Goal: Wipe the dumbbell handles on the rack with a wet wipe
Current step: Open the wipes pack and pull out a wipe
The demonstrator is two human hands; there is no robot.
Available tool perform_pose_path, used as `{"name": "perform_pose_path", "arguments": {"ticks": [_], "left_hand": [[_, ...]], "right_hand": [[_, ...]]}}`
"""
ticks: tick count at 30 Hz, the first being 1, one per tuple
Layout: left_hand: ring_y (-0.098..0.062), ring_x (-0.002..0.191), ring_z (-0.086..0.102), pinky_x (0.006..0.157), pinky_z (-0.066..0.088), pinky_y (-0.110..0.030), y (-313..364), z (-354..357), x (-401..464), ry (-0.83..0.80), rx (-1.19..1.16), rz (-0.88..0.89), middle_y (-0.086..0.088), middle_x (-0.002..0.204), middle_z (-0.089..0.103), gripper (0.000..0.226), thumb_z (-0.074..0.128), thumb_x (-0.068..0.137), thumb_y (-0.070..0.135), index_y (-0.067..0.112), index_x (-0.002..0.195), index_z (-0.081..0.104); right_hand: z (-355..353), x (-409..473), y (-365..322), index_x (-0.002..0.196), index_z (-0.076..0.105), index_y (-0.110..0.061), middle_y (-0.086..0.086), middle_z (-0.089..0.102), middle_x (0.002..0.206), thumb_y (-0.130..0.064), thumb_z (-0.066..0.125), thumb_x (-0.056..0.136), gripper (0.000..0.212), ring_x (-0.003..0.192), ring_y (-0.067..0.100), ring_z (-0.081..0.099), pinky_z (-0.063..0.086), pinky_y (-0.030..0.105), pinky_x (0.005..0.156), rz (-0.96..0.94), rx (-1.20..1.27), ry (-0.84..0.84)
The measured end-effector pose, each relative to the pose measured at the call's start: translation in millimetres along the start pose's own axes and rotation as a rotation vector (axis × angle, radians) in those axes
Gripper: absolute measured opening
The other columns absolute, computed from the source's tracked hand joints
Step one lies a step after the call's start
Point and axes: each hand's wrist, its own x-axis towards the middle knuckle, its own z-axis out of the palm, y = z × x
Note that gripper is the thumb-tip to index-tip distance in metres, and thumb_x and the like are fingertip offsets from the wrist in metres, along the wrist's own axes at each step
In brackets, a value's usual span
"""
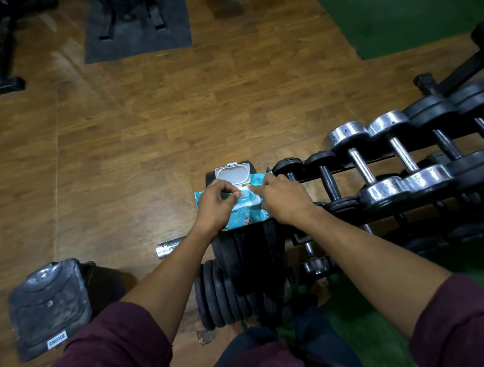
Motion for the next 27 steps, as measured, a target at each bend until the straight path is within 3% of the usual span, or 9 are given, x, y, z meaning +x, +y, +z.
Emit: {"name": "perform_pose_path", "arguments": {"ticks": [3,5,7,11,14,17,19,23,27], "left_hand": [[-0.011,0.085,0.063,0.079,0.049,-0.026,-1,1,-2,-0.002,-0.120,-0.100,-0.008,0.095,0.069,0.005,0.069,0.093,0.009,0.006,0.091,0.067],[-0.011,0.084,0.063,0.078,0.049,-0.025,0,1,0,-0.023,-0.087,-0.103,-0.006,0.094,0.070,0.005,0.070,0.094,0.011,0.008,0.090,0.067],[-0.011,0.089,0.064,0.082,0.050,-0.026,2,-1,4,-0.049,0.021,-0.061,-0.001,0.097,0.070,0.005,0.075,0.091,0.016,0.014,0.093,0.070],[-0.018,0.108,0.062,0.098,0.047,-0.038,7,2,8,-0.063,0.434,0.046,0.001,0.116,0.069,0.028,0.078,0.085,0.030,0.021,0.112,0.075],[-0.023,0.104,0.060,0.087,0.040,-0.038,16,9,8,-0.021,0.615,0.093,0.002,0.103,0.073,0.014,0.069,0.087,0.023,0.026,0.095,0.080],[-0.015,0.073,0.059,0.064,0.037,-0.022,23,13,10,-0.006,0.445,0.028,0.005,0.081,0.067,0.010,0.070,0.087,0.015,0.018,0.081,0.077],[-0.007,0.063,0.056,0.056,0.036,-0.011,22,14,11,-0.012,0.248,-0.081,0.006,0.076,0.066,0.010,0.074,0.090,0.014,0.015,0.080,0.075],[-0.012,0.077,0.062,0.078,0.049,-0.029,14,4,12,-0.004,-0.186,-0.224,0.002,0.080,0.073,0.014,0.075,0.090,0.010,0.014,0.076,0.074],[-0.009,0.069,0.058,0.069,0.045,-0.025,13,-5,11,-0.010,-0.332,-0.242,0.006,0.072,0.070,0.016,0.072,0.092,0.008,0.013,0.077,0.071]], "right_hand": [[0,1,-1,0.149,0.038,-0.038,0.008,0.048,0.137,-0.029,0.060,0.095,0.059,0.123,0.034,0.049,0.050,0.049,0.092,-0.007,-0.011,0.002],[1,0,-1,0.150,0.037,-0.037,0.008,0.048,0.137,-0.027,0.060,0.095,0.060,0.122,0.034,0.049,0.050,0.049,0.092,-0.010,-0.009,0.001],[1,0,0,0.149,0.037,-0.038,0.008,0.047,0.137,-0.026,0.060,0.095,0.061,0.122,0.033,0.048,0.050,0.048,0.091,-0.010,-0.004,0.002],[1,0,-2,0.148,0.038,-0.039,0.008,0.047,0.132,-0.025,0.060,0.095,0.060,0.118,0.033,0.048,0.051,0.047,0.089,-0.004,0.005,0.004],[1,0,-3,0.147,0.039,-0.038,0.008,0.047,0.131,-0.023,0.060,0.094,0.060,0.118,0.033,0.049,0.051,0.048,0.088,0.000,0.003,0.005],[1,-1,-3,0.147,0.039,-0.038,0.009,0.048,0.129,-0.022,0.063,0.091,0.063,0.118,0.034,0.050,0.051,0.048,0.086,0.000,-0.002,0.009],[1,-1,-3,0.148,0.038,-0.038,0.009,0.048,0.130,-0.024,0.063,0.092,0.062,0.118,0.034,0.050,0.051,0.048,0.087,0.000,-0.007,0.011],[1,-1,-4,0.149,0.037,-0.037,0.010,0.048,0.132,-0.028,0.061,0.095,0.060,0.119,0.034,0.049,0.051,0.049,0.089,0.005,-0.019,0.013],[2,-1,-5,0.148,0.037,-0.038,0.010,0.047,0.132,-0.029,0.063,0.094,0.061,0.117,0.034,0.050,0.051,0.048,0.088,0.010,-0.019,0.014]]}}
